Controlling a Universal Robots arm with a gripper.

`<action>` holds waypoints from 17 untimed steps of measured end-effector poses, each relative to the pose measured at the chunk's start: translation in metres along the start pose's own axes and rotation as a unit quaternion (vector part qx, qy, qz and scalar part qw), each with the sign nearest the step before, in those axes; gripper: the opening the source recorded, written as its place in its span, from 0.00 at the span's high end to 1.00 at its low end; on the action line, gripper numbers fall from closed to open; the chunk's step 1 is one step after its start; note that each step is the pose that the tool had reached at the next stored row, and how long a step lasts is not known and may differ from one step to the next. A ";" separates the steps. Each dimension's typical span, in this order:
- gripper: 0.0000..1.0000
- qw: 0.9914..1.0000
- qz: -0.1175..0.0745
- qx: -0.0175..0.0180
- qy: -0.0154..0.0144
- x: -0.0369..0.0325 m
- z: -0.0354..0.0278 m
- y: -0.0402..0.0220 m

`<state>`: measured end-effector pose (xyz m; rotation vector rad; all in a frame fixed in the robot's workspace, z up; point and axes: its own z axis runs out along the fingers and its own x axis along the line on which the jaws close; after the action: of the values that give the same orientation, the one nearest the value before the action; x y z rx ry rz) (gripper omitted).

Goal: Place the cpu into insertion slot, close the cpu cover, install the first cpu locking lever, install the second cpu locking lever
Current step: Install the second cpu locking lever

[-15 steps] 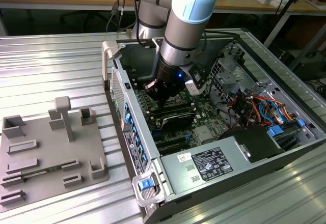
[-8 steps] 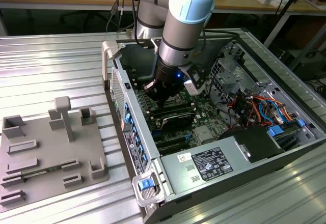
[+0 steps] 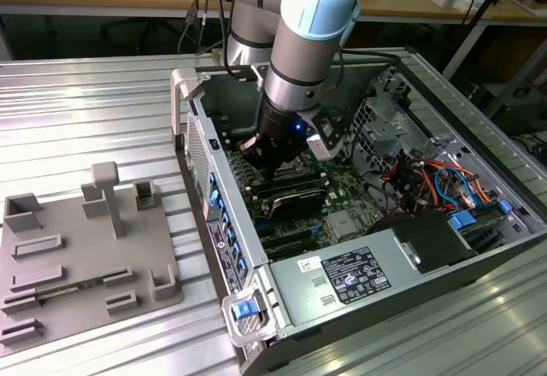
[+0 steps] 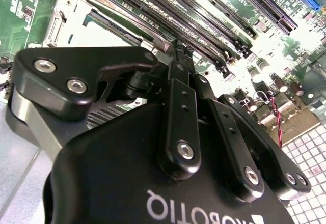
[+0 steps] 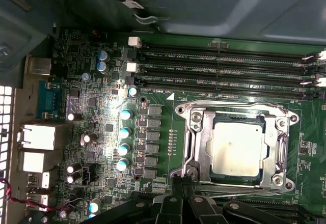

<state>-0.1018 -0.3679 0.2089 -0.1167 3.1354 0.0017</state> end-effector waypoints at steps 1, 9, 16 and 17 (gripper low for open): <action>0.89 1.000 0.000 0.000 0.000 0.0000 0.0000 0.0002; 0.89 1.000 0.000 -0.001 0.000 -0.0002 0.0007 0.0030; 0.89 1.000 0.000 0.000 0.000 -0.0003 0.0027 0.0041; 0.89 1.000 0.000 0.000 0.000 -0.0003 0.0031 0.0042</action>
<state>-0.1018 -0.3637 0.2058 -0.1179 3.1356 0.0030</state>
